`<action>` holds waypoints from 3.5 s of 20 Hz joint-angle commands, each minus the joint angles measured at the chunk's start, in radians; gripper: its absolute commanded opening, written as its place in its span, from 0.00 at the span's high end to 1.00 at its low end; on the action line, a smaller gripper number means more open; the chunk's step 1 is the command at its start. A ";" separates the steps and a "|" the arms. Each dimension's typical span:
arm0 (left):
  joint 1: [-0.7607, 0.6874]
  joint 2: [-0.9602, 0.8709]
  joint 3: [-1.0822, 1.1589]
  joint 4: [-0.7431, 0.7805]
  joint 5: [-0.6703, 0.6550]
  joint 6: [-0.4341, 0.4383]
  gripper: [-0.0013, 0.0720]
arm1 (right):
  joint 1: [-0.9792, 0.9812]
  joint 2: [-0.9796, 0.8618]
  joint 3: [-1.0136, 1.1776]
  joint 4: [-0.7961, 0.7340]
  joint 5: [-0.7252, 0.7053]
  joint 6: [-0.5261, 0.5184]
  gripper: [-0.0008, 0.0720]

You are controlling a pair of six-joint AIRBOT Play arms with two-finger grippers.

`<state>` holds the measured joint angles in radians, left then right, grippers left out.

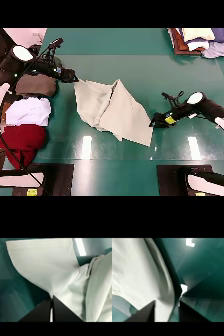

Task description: Fold the shirts.

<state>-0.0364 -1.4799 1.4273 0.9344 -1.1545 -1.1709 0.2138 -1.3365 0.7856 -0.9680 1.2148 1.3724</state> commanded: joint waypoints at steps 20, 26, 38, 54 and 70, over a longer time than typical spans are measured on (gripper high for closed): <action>0.060 0.559 0.635 0.000 0.173 -0.018 0.95 | -0.312 0.426 1.070 -0.187 0.002 0.050 0.97; 0.060 0.663 0.684 -0.012 0.279 -0.018 0.95 | -0.429 0.408 1.331 -0.186 0.090 0.032 0.97; 0.060 0.225 0.272 0.185 0.012 -0.107 0.95 | -0.199 0.100 0.954 -0.327 0.171 0.048 0.97; 0.079 -0.196 0.192 0.183 0.267 -0.121 0.26 | -0.171 -0.388 0.900 -0.174 -0.171 0.060 0.51; 0.173 0.404 -0.813 0.016 0.009 -0.153 0.26 | -0.462 0.070 0.375 -0.045 0.303 -0.103 0.36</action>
<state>0.1352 -1.1881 0.8219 1.0283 -1.1812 -1.3342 -0.2108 -1.3445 1.2701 -1.0149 1.5063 1.2789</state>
